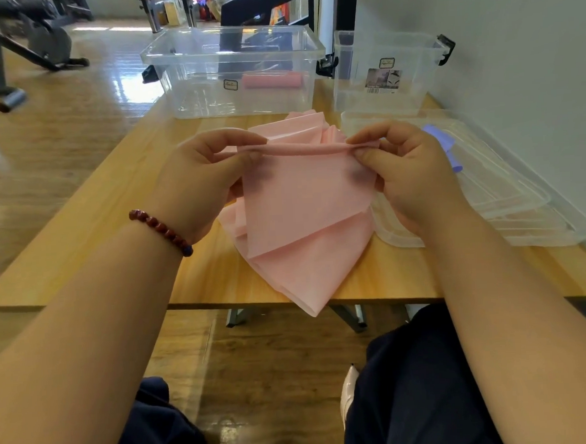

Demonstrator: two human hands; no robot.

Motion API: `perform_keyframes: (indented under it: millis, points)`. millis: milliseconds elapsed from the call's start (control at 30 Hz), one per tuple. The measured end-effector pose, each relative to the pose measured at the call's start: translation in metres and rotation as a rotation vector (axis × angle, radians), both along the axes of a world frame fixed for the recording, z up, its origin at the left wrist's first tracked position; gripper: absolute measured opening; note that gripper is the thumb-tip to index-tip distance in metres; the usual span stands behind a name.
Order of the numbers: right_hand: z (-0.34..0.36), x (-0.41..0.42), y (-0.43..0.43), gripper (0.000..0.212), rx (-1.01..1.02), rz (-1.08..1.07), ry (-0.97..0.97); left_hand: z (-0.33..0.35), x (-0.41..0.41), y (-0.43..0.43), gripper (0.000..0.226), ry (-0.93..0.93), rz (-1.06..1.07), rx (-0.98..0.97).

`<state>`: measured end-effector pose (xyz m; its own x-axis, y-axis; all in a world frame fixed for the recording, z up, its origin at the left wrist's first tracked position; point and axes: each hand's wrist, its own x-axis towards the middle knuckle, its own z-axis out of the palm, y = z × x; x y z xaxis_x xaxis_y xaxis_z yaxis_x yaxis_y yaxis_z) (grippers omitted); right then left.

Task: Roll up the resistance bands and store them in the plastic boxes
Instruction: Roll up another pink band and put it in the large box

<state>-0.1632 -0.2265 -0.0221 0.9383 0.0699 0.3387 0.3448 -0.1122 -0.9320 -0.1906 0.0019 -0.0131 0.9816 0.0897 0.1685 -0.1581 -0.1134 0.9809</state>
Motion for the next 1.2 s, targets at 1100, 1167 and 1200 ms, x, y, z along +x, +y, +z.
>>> perform_keyframes:
  millis: [1100, 1167, 1200]
  points:
    - [-0.010, 0.009, 0.002, 0.028, 0.139, 0.058, 0.071, -0.009, -0.001, 0.002, 0.027, 0.027, -0.023, 0.017]
    - [-0.010, 0.010, 0.002, 0.021, 0.117, 0.052, 0.033, -0.009, -0.003, 0.004, 0.026, 0.038, -0.045, -0.008]
    - [-0.011, 0.011, 0.001, 0.021, 0.114, 0.060, 0.026, -0.010, -0.003, 0.004, 0.024, 0.034, -0.053, -0.005]
